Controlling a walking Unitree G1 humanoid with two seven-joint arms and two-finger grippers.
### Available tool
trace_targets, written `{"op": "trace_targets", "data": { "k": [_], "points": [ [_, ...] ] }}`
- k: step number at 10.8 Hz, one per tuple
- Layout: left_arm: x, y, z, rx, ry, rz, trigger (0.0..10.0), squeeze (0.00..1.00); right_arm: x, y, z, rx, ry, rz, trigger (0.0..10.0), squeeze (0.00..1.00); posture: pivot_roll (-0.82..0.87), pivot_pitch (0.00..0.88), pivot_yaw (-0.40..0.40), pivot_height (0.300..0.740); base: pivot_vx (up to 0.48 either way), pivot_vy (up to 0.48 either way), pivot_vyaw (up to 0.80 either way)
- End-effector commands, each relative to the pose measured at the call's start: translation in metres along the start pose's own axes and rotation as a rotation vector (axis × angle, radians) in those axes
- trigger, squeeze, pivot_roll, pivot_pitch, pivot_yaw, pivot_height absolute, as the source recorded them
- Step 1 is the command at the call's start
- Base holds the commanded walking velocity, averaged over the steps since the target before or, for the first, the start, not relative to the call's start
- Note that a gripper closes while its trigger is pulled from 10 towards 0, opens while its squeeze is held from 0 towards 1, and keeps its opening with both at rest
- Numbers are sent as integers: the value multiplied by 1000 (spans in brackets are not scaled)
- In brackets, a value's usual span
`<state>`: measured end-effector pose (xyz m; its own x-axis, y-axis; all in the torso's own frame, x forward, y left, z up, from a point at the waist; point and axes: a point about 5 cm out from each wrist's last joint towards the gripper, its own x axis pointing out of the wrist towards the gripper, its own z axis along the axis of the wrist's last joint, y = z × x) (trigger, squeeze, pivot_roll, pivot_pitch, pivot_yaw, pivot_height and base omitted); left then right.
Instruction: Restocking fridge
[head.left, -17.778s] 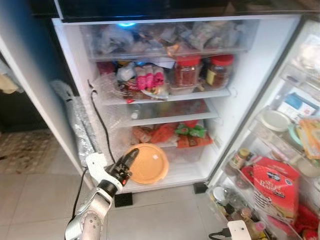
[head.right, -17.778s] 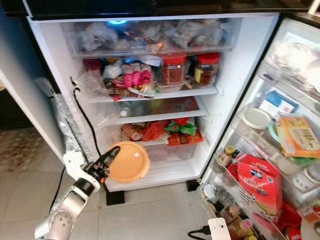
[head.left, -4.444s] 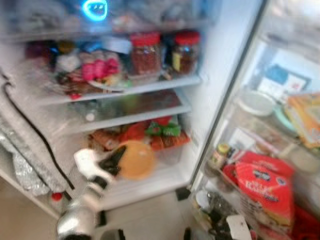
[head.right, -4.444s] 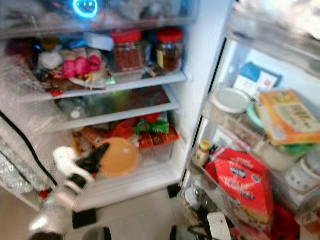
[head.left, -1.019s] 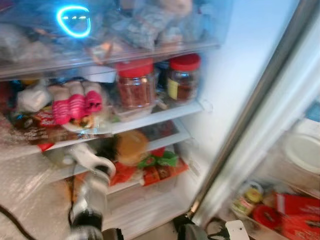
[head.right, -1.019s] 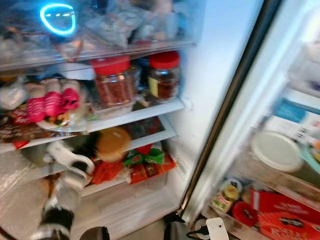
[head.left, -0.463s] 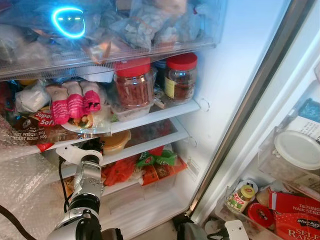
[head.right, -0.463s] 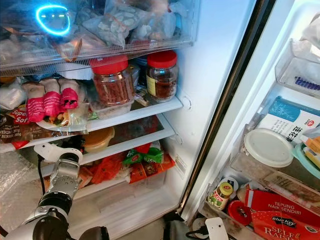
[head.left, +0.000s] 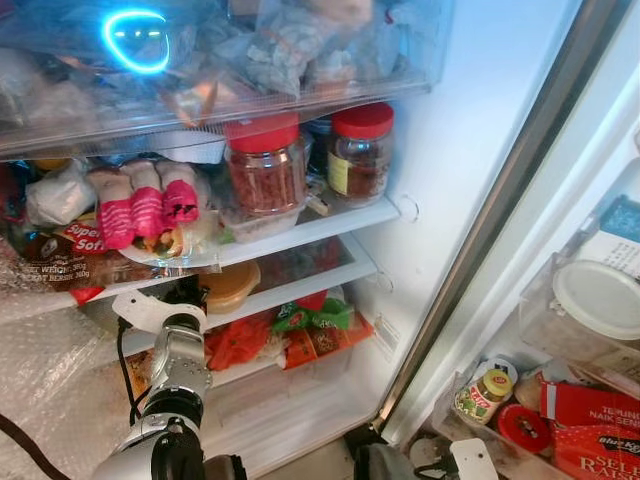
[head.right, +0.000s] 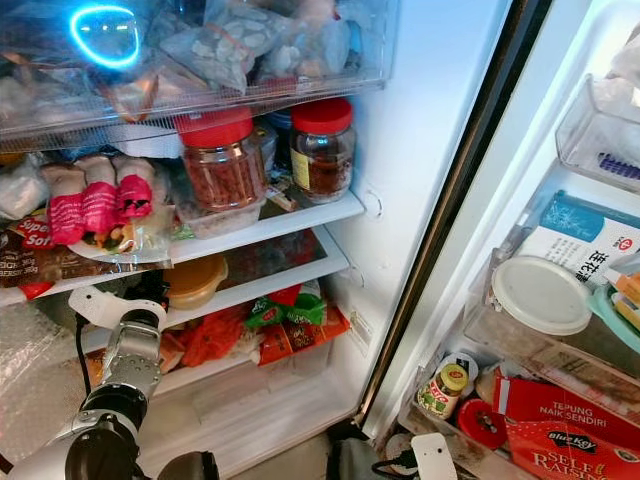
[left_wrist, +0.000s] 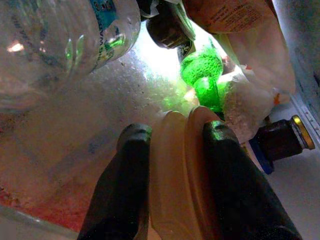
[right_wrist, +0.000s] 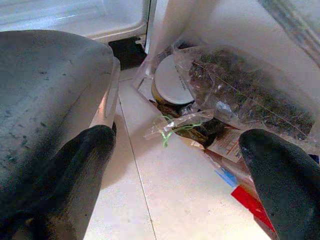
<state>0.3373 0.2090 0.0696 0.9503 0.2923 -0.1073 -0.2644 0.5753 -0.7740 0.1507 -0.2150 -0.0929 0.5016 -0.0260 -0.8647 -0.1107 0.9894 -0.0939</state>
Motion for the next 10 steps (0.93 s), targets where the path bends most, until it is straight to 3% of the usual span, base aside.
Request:
{"op": "trace_targets", "data": {
  "k": [1,2,3,4,5,6,7,10],
  "points": [
    [3,-3,2,20,-3,-6,10000,318,1,1,3,6,-1,5,10000,0,-110,0,-41,628,0,0,0],
    [3,-3,1,19,-3,-7,10000,412,1,1,3,6,-1,6,10000,0,-110,0,-41,628,0,0,0],
    [3,-3,1,18,-5,-6,10000,1000,1,1,3,6,0,6,10000,0,-109,0,-41,628,0,0,0],
    [3,-3,1,14,-8,-5,10000,1000,1,2,2,6,-1,6,10000,0,-108,0,-41,628,0,0,0],
    [2,-3,0,-12,-7,-4,10000,922,1,2,3,7,-2,6,10000,0,-107,0,-41,628,0,0,0],
    [2,-3,0,-33,-6,-5,10000,678,1,2,3,8,-2,6,10000,0,-107,0,-41,628,0,0,0],
    [2,-4,-1,-54,-8,-10,10000,0,1,2,3,8,-2,6,10000,0,-107,0,-42,628,0,0,0],
    [-6,-5,-5,-94,-2,-60,10000,0,1,2,2,8,-2,6,10000,0,-107,0,-40,628,0,0,0]
  ]
}}
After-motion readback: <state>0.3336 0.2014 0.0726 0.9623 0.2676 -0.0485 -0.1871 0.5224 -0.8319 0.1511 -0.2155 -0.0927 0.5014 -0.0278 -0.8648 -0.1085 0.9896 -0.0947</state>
